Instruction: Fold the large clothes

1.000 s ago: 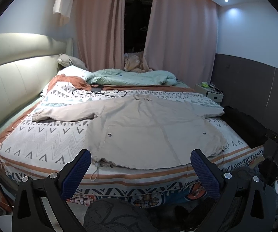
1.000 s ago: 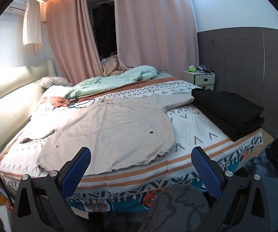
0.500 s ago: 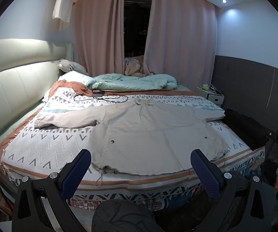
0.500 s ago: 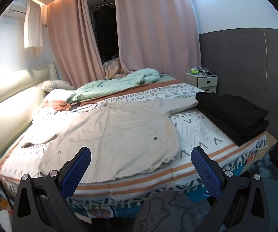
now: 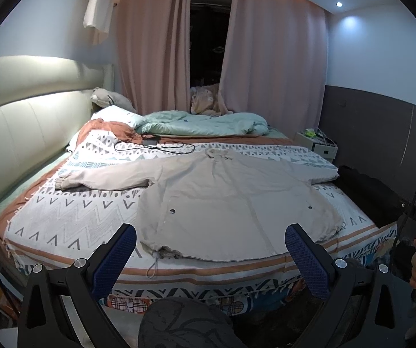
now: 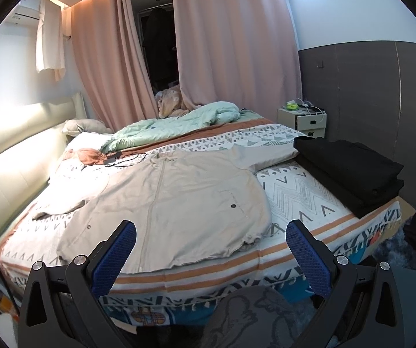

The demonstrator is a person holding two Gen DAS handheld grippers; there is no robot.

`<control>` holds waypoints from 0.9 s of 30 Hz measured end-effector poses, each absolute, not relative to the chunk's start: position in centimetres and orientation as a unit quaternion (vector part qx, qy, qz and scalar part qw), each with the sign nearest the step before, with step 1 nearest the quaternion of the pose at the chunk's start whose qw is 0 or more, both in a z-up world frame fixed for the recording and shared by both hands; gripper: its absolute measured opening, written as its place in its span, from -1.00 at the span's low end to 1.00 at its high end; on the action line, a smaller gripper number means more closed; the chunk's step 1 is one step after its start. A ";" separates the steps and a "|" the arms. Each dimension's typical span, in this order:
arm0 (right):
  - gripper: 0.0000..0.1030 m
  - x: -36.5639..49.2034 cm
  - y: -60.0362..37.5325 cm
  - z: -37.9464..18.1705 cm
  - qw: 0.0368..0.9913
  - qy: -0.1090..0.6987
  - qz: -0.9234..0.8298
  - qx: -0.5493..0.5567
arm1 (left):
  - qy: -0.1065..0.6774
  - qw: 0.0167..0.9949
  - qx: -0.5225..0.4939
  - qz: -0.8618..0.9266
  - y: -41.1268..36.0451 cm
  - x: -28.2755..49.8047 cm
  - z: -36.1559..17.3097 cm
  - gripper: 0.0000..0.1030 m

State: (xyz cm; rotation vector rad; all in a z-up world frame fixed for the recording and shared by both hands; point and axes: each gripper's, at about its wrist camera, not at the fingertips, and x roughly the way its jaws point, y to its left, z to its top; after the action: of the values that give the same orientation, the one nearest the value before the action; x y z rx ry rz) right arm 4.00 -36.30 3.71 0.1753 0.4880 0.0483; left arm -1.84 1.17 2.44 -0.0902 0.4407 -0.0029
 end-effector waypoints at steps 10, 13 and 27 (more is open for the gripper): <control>1.00 3.7 -35.7 3.0 0.964 0.249 0.031 0.082 | 0.223 0.974 -0.043 0.009 1.6 -2.9 2.0 1.00; 1.00 4.0 -35.8 3.0 0.963 0.254 0.031 0.082 | 0.224 0.974 -0.045 0.013 2.0 -2.8 2.2 1.00; 1.00 9.1 -32.8 2.7 0.963 0.252 0.064 0.070 | 0.236 0.969 -0.049 0.050 4.5 1.2 2.2 1.00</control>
State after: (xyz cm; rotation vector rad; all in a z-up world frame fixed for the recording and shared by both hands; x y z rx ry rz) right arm 9.07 -32.82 2.71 0.1409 0.5109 0.1303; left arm 1.18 4.52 2.22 -0.0981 0.4768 0.1016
